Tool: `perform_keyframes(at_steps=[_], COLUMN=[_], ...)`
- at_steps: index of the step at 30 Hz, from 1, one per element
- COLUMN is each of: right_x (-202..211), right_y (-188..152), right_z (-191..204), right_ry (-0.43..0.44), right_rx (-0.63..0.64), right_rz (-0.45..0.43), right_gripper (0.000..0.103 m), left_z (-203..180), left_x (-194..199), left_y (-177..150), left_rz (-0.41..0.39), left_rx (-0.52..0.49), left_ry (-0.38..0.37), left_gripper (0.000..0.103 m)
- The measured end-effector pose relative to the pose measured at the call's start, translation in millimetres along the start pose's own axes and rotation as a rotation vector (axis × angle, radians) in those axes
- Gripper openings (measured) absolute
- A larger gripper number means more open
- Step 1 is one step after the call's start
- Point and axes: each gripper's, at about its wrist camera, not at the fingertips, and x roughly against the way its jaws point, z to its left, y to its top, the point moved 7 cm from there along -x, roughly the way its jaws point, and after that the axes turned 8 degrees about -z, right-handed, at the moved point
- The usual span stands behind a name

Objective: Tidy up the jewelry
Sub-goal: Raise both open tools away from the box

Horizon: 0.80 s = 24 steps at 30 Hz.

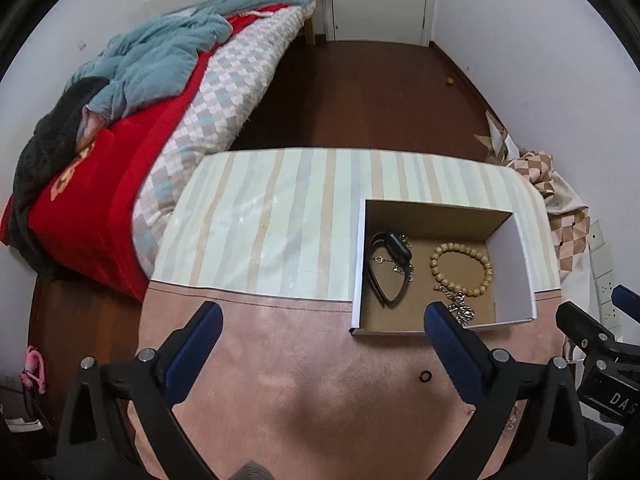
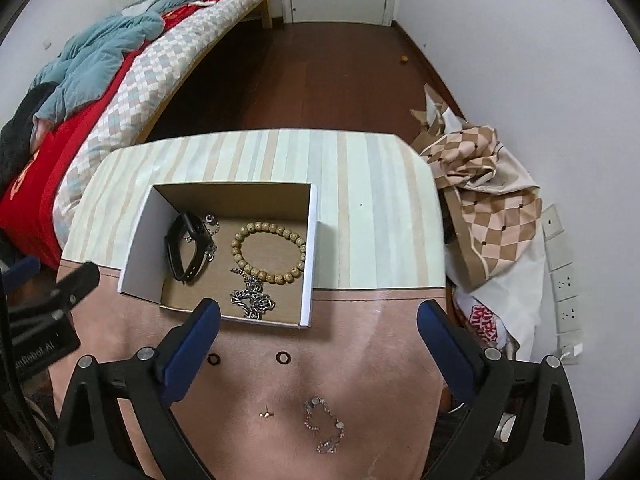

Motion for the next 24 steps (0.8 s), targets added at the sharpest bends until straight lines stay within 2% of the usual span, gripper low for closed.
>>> perform_keyframes(at_steps=[11,24], right_x=[84,184], right_y=[-6,-14], right_z=[-5,-13], right_ry=[-0.030,-0.060], right_rx=[-0.021,-0.024], right_rz=[-0.126,-0.288], right_gripper=[0.100,0.100], left_z=[-3,-10], left_x=[82,154], left_y=[9,-3], left_rz=[-0.140,-0.228], left_rx=[0.018,0.013], left_ry=[-0.020,-0.062], left_gripper=[0.103,0.103])
